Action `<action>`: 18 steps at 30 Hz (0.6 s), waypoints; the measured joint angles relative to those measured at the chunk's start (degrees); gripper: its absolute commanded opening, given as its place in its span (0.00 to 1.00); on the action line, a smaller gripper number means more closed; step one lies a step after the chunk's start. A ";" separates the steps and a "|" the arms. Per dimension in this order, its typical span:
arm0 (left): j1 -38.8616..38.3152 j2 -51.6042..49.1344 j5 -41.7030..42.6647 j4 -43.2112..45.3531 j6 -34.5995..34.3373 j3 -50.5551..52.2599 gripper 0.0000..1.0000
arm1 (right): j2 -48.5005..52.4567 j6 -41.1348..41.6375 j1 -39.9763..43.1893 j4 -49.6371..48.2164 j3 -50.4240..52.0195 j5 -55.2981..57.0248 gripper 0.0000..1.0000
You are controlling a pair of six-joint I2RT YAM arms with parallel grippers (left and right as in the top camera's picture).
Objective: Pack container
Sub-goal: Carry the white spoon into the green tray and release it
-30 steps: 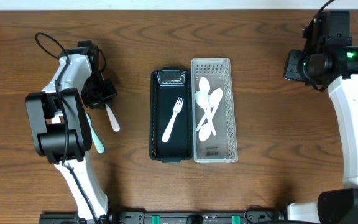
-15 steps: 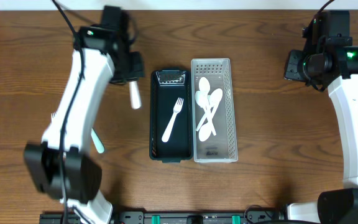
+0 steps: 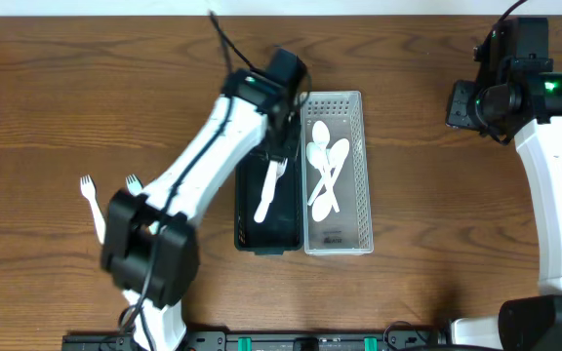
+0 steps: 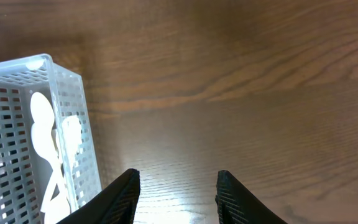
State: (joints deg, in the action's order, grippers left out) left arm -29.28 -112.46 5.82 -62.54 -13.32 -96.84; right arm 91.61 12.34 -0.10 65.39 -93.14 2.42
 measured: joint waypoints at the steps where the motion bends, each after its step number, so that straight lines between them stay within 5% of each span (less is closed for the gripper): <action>1: -0.11 -1.11 0.02 -0.04 0.02 0.02 0.06 | 0.00 -0.11 0.00 0.07 0.00 0.00 0.43; 2: -0.15 -1.92 0.00 -0.04 0.02 0.02 0.11 | 0.00 -0.26 0.00 0.09 0.00 0.00 0.43; 4: -0.13 -2.99 0.00 -0.04 0.28 0.17 0.37 | 0.00 -0.55 0.00 0.13 0.00 0.00 0.43; 12: 1.79 -1.25 -0.55 -1.68 -0.15 0.39 0.48 | 0.00 -1.14 0.00 0.15 0.00 0.04 0.44; 18: 8.31 9.46 -5.18 -4.39 -0.07 0.37 0.61 | 0.00 -1.53 0.00 0.15 0.00 0.07 0.44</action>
State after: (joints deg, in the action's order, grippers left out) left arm -20.97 -103.00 0.64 -66.94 -13.39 -96.47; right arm 91.61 10.81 -0.10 65.54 -93.14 2.48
